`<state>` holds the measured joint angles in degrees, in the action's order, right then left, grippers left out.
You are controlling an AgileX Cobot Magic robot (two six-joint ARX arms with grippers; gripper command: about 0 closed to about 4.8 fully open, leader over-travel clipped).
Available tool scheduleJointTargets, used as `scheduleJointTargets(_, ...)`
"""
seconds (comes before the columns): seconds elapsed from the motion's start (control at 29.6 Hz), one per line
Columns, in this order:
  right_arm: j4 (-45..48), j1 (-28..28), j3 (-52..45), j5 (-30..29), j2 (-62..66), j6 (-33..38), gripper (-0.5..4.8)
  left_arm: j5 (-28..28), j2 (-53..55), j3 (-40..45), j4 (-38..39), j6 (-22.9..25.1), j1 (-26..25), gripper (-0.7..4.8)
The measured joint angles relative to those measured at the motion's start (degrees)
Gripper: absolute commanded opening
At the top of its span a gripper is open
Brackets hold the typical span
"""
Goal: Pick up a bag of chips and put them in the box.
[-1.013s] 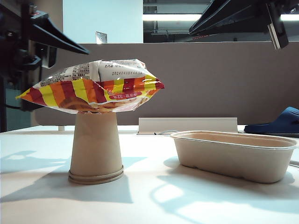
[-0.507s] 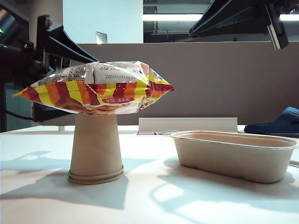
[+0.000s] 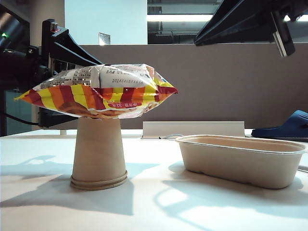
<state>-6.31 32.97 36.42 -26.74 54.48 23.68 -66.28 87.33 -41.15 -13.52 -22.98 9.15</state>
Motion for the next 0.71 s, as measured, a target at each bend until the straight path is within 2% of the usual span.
scheduleJointTargets(0.2,0.0,0.0,0.0,0.0,0.8,0.0,0.0,0.4,0.0,0.0,0.0,0.2,0.0,4.77)
scheduleJointTargets(0.24,0.2,0.0,0.0,0.0,1.1,0.0,0.0,0.6,0.0,0.0,0.0,0.2,0.0,4.53)
scheduleJointTargets(0.27,0.3,0.0,0.0,0.0,1.2,0.0,0.0,0.9,0.0,0.0,0.0,0.3,0.0,4.06)
scheduleJointTargets(0.37,0.6,0.0,0.0,0.0,1.3,0.0,0.0,1.7,0.0,0.0,-0.2,1.1,0.0,2.28)
scheduleJointTargets(0.41,0.9,0.0,0.0,0.0,1.3,0.0,0.0,2.6,0.0,0.0,-0.4,1.2,0.0,1.95)
scheduleJointTargets(0.51,1.4,0.0,0.0,0.0,1.7,0.0,0.0,4.2,0.1,0.0,-0.4,1.3,0.0,1.69)
scheduleJointTargets(0.68,1.3,0.0,0.0,0.0,2.3,0.0,0.0,4.5,1.2,0.0,-0.4,2.1,0.0,0.77)
scheduleJointTargets(0.71,1.3,0.0,0.0,0.0,2.3,0.0,0.0,4.6,1.5,0.0,-0.4,2.2,0.1,0.78)
